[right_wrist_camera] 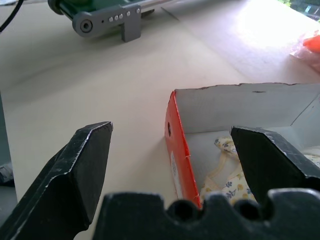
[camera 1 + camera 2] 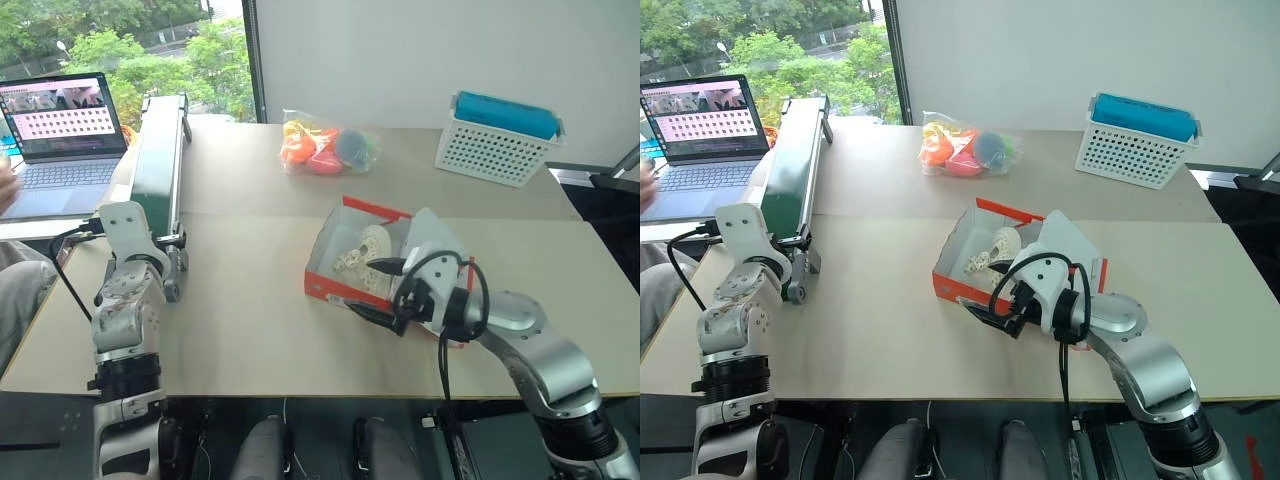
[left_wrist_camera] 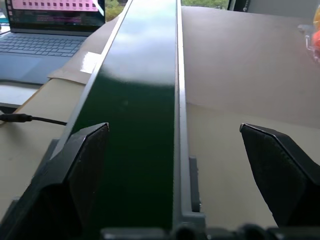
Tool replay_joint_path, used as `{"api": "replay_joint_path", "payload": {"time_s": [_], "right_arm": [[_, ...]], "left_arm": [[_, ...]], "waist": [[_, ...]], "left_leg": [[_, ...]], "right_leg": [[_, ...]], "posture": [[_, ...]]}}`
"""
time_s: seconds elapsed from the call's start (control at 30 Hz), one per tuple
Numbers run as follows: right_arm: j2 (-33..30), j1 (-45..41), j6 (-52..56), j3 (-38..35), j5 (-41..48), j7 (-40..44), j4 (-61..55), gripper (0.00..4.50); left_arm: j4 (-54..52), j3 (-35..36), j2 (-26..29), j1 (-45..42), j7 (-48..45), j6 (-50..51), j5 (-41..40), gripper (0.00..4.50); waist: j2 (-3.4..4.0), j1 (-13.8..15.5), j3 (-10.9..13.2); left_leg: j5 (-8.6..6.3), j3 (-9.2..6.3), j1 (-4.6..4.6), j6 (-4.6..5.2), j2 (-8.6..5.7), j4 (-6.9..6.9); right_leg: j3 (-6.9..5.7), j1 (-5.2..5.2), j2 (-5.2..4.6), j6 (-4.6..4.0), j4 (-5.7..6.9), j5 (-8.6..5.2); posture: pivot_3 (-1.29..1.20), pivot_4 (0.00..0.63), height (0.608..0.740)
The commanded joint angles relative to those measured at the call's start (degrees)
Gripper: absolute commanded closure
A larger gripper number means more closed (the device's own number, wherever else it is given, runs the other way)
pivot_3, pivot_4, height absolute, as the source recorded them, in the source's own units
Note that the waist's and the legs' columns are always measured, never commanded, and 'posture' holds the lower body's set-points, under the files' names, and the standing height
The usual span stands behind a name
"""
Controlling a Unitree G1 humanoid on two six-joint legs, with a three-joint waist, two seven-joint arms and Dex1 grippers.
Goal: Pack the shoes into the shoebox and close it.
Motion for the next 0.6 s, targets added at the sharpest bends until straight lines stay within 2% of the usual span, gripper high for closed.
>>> {"api": "replay_joint_path", "payload": {"time_s": [0.03,0.6], "right_arm": [[0.6,-1.1,-2.9,1.5,-1.2,0.6,0.0,0.04],[3.2,-4.3,-2.9,2.8,-2.5,0.0,4.2,0.04]], "left_arm": [[-1.1,0.2,0.9,-0.9,0.8,0.2,0.6,0.00],[-2.5,-0.6,0.6,0.5,1.2,0.9,0.6,0.00]], "waist": [[0.00,0.0,0.0],[-0.02,0.0,0.0]], "left_leg": [[0.00,0.00,0.00,0.00,0.00,0.00],[0.02,0.00,0.00,-0.03,-0.01,0.01]], "right_leg": [[0.00,0.00,0.00,0.00,0.00,0.00],[-0.01,0.00,0.00,-0.02,0.04,0.01]], "posture": [[0.00,0.150,0.699],[0.00,0.150,0.699]]}}
